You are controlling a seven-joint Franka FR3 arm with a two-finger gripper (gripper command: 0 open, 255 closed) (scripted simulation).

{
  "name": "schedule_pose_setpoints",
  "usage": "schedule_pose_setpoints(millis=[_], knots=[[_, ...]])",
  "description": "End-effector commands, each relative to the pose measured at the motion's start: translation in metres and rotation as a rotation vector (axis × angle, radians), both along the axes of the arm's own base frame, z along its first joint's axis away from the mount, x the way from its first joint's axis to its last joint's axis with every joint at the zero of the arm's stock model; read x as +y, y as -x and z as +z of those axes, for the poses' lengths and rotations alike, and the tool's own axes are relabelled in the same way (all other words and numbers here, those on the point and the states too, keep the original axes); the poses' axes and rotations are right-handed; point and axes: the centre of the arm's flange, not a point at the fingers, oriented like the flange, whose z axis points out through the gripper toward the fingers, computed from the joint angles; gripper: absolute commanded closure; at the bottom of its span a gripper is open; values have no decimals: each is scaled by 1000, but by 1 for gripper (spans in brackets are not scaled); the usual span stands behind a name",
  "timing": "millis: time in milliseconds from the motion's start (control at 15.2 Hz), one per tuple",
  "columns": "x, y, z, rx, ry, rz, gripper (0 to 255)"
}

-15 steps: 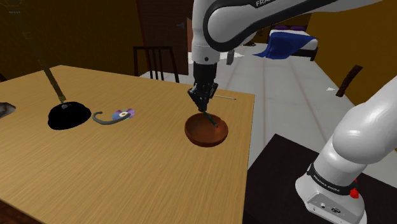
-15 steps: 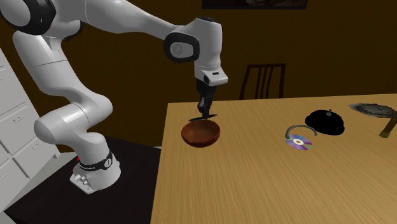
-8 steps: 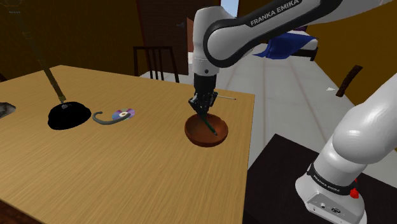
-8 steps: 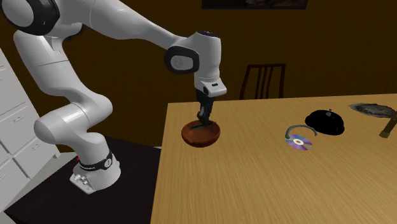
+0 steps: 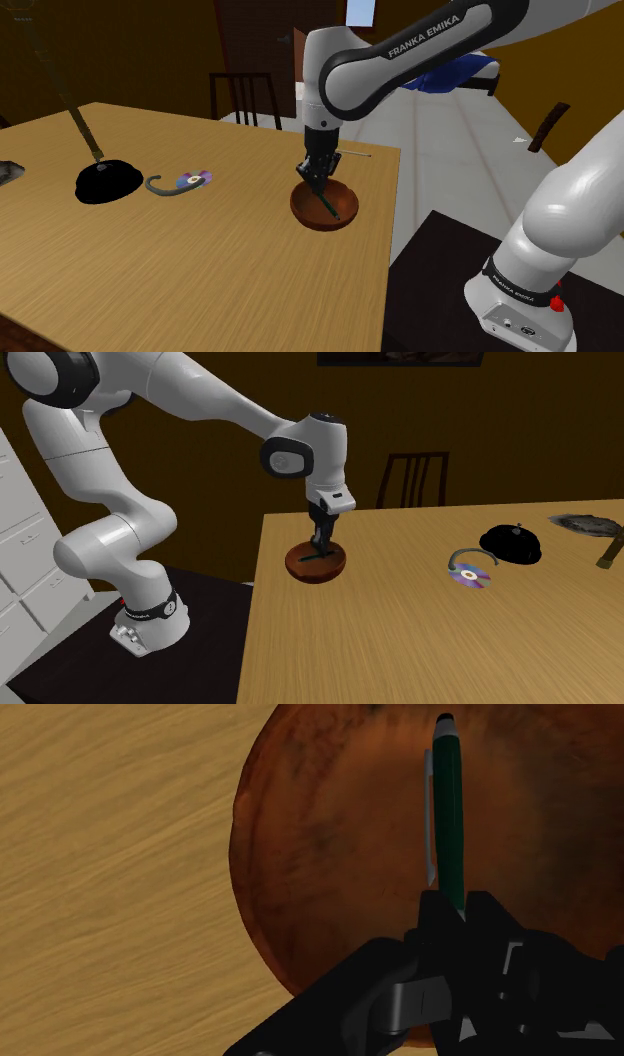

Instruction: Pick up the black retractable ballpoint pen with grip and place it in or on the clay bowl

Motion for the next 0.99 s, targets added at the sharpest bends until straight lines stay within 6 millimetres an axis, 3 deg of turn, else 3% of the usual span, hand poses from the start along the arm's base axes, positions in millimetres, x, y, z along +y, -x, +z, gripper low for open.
schedule_pose_setpoints(millis=[0,132,198,528,792,924], knots=[[0,0,0,0,0,0,255],[0,0,0,0,0,0,255],[0,0,0,0,0,0,0],[0,0,0,0,0,0,0],[-4,-1,50,0,0,0,0],[-4,-1,50,0,0,0,0]])
